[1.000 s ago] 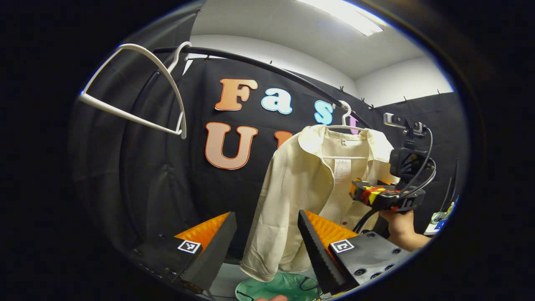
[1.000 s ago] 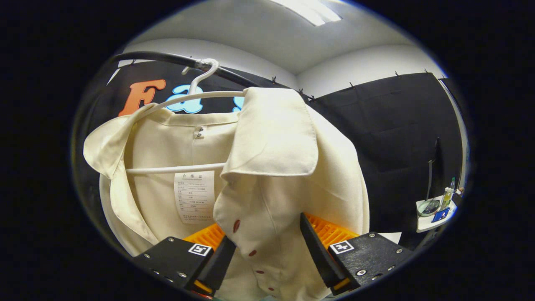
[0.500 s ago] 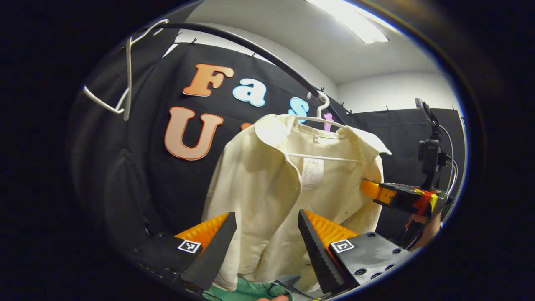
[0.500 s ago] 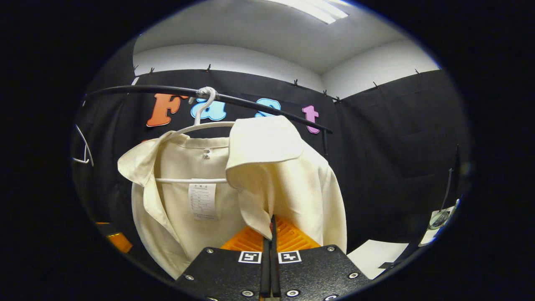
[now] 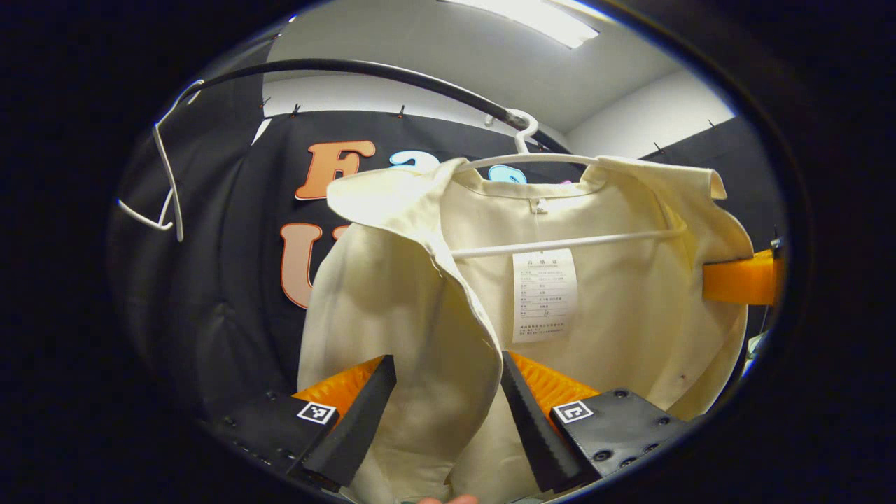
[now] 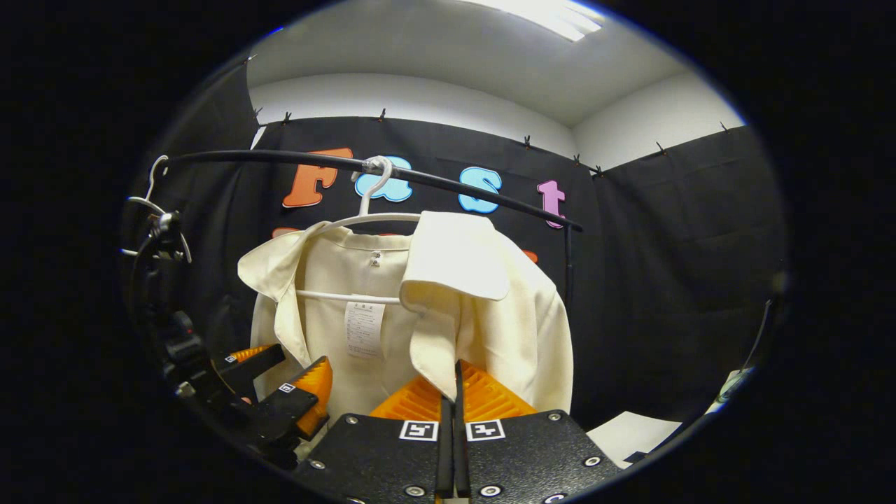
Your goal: Grasp the clothes on the hanger with both hands and then place them into the laundry hamper below.
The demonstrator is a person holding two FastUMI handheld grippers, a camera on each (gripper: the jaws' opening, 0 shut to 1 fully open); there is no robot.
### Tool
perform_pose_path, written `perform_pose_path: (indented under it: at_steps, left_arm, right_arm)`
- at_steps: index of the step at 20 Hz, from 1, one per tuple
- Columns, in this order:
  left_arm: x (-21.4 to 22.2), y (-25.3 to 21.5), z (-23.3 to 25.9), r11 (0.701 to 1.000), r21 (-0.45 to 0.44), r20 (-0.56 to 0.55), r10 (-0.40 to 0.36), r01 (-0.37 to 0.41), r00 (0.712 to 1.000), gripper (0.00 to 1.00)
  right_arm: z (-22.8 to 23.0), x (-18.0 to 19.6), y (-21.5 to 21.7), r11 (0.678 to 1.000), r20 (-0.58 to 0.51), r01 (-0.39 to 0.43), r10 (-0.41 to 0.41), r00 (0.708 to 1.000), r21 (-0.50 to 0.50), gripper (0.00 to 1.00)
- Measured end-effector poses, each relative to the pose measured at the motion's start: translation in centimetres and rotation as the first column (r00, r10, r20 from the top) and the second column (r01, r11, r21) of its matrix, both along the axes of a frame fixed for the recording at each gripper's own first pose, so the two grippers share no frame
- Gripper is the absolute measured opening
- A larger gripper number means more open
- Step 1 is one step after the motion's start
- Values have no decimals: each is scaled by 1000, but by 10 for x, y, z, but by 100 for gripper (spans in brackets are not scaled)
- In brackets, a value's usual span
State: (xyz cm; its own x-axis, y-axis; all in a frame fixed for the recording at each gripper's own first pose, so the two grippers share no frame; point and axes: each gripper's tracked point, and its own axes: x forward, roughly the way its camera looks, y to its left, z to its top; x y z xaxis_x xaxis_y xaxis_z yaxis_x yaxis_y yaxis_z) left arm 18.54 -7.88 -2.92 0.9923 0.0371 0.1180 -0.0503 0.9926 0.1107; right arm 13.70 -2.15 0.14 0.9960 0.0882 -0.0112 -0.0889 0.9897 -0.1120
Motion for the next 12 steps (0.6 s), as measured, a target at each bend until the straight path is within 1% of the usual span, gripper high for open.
perform_pose_path:
  at_steps: [1,2,3,4,7,9,10,11,12]
  left_arm:
    - [2,5,1,1000,13,18,22,-22,1000,96]
    - [3,17,3,997,41,40,66,-67,997,97]
    - [4,35,4,987,80,55,136,-140,989,98]
    - [7,49,5,975,110,61,187,-193,980,97]
    - [17,71,10,952,191,67,230,-239,971,95]
    - [18,92,21,931,238,81,265,-276,961,77]
    - [17,100,23,923,252,82,280,-292,956,64]
    - [16,109,28,914,264,91,295,-309,951,61]
    - [15,116,34,902,281,106,309,-327,945,60]
  right_arm:
    - [0,-2,1,1000,0,-7,7,1000,-1,0]
    - [1,-3,2,1000,2,-12,12,1000,-1,0]
    - [1,-3,2,1000,3,-15,15,1000,-1,0]
    - [1,-3,1,1000,2,-18,18,1000,-1,0]
    - [-1,-6,-1,1000,-1,-25,25,1000,7,0]
    - [0,-9,-4,1000,1,-24,24,1000,11,0]
    - [1,-9,-6,1000,2,-24,24,1000,11,0]
    - [1,-9,-9,1000,4,-23,22,1000,12,0]
    - [2,-8,-12,1000,7,-20,20,1000,12,0]
